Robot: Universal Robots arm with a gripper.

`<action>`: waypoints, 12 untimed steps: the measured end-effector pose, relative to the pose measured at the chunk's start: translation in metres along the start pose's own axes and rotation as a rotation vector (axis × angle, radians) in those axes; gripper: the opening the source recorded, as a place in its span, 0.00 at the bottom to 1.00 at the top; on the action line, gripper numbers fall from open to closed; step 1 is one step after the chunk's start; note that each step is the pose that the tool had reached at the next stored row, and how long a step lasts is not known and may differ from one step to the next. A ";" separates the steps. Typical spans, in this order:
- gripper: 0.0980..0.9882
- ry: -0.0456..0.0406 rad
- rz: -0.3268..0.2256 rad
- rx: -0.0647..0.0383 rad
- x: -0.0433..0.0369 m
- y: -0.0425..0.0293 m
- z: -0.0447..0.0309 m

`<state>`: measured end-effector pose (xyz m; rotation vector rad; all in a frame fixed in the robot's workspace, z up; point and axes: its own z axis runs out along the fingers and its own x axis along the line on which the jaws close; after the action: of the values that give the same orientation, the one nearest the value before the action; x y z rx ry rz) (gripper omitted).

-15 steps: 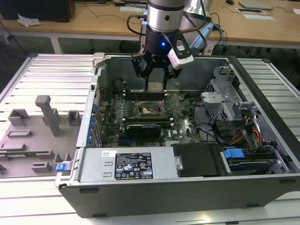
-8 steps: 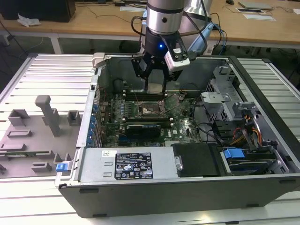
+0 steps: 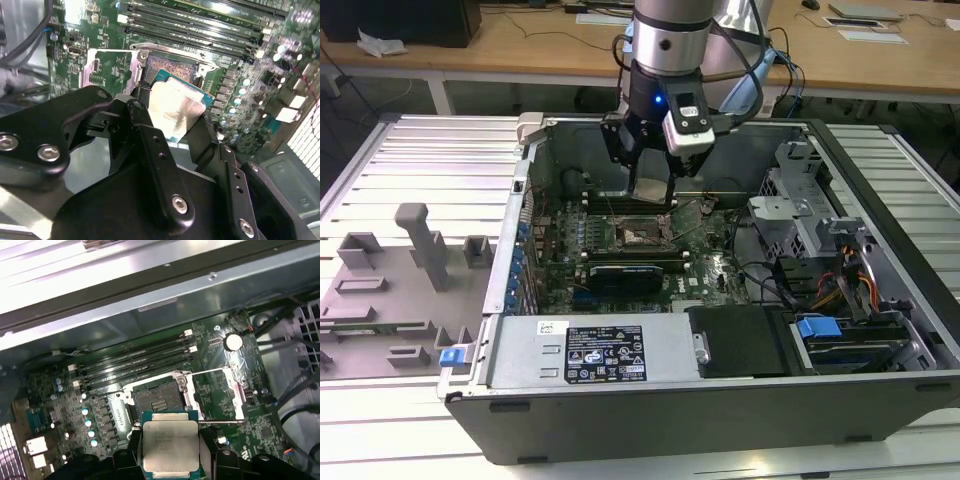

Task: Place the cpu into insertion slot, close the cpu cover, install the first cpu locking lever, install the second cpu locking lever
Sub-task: 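Place the cpu into insertion slot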

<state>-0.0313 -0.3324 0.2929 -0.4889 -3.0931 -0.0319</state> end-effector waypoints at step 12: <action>0.50 -0.0159 0.150 -0.008 0.0000 0.0001 0.0022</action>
<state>-0.0313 -0.3322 0.2908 -0.7232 -3.0626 -0.0385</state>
